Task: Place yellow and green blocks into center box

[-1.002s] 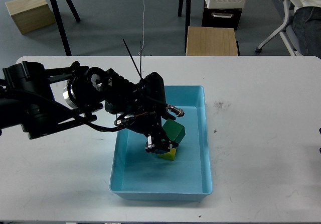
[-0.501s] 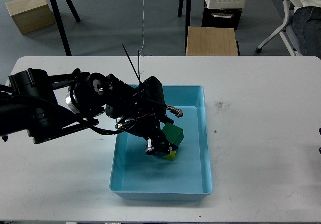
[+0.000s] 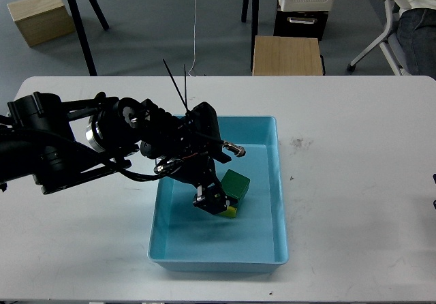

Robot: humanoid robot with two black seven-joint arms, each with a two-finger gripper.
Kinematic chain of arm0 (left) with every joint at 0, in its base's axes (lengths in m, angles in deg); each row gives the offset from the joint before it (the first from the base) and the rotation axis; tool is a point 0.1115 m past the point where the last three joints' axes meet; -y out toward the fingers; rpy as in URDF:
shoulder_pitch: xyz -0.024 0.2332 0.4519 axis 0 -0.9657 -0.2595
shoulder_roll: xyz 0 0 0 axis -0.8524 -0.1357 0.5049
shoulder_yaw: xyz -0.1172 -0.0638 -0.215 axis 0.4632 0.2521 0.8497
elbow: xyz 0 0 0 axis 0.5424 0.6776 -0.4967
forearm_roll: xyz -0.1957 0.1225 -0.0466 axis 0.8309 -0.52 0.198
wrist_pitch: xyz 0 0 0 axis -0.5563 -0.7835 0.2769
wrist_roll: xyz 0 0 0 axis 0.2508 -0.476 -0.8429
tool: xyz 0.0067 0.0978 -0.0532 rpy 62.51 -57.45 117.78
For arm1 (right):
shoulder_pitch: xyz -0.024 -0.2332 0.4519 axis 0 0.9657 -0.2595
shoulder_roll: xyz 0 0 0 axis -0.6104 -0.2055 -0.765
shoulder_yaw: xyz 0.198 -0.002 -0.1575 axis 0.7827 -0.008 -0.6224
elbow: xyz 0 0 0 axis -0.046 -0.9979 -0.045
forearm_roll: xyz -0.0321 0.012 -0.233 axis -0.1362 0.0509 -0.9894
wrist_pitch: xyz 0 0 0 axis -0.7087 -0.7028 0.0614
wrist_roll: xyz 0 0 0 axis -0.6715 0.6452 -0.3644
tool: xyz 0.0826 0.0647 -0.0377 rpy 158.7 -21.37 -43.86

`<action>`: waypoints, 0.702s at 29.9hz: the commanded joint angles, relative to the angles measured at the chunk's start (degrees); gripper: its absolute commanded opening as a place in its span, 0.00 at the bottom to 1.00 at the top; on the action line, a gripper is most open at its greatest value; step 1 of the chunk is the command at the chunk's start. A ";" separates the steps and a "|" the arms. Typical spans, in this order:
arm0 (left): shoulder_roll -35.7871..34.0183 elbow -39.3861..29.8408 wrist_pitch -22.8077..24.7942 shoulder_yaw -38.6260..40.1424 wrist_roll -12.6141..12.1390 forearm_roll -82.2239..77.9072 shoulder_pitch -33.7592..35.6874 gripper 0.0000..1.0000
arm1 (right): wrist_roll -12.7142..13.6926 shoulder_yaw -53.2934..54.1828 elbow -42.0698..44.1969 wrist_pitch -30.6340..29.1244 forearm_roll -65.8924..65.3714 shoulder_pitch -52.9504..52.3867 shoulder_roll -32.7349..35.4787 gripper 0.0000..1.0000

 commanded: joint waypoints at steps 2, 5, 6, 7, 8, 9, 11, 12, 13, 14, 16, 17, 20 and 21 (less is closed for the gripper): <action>-5.20 -5.24 0.00 6.48 0.02 8.47 -0.39 1.00 | -0.83 -1.57 -0.73 -0.36 -0.05 -0.35 0.61 0.98; -7.76 -5.25 0.00 13.50 0.02 19.00 -4.60 1.00 | -1.80 -1.49 -0.73 -0.36 0.03 -2.80 0.52 0.99; -8.02 -5.07 0.00 16.92 0.02 22.78 -7.14 1.00 | -1.89 -1.31 -0.73 -0.28 0.03 -4.03 0.44 0.99; -8.29 -5.07 0.00 20.35 0.02 25.77 -9.69 1.00 | -1.98 -1.31 -0.82 -0.28 0.03 -5.00 0.26 0.99; -8.55 -5.07 0.00 24.21 0.02 28.85 -13.46 1.00 | -1.98 -1.31 -0.99 -0.28 0.03 -5.97 0.17 0.99; -8.73 -5.07 0.00 28.17 0.02 31.84 -18.37 1.00 | -2.07 -1.31 -1.52 -0.28 0.03 -7.02 0.09 0.99; -7.94 -5.07 0.00 34.76 0.02 36.85 -26.38 1.00 | -2.07 -1.57 -3.19 -0.28 0.12 -8.87 0.00 0.99; -7.50 -5.07 0.00 38.54 0.02 39.92 -30.68 1.00 | -1.98 -1.66 -3.80 -0.28 0.12 -9.75 -0.09 0.99; -6.63 -5.07 -0.05 40.75 0.02 42.65 -34.11 1.00 | -1.98 -1.75 -4.07 -0.36 0.21 -10.71 -0.09 0.99; -5.05 -5.07 -4.49 43.04 0.02 45.64 -37.72 1.00 | -1.89 -1.84 -4.07 -0.36 0.73 -12.03 -0.26 0.99; -2.41 -5.24 -11.62 45.60 0.02 51.43 -42.91 1.00 | -1.72 -2.10 -3.90 -0.45 2.31 -14.58 -0.88 0.99; -1.79 -5.25 -14.52 46.56 0.02 55.03 -45.20 1.00 | -1.63 -2.71 -3.81 -0.36 4.15 -15.72 -1.58 0.99; -1.00 -5.42 -18.59 48.94 0.02 67.24 -50.39 1.00 | -1.27 -3.94 -3.63 -0.45 13.62 -18.27 -2.64 0.99; -0.65 -5.42 -19.20 49.56 0.02 72.33 -51.80 1.00 | -1.19 -4.12 -3.46 -0.63 18.53 -19.15 -2.64 0.99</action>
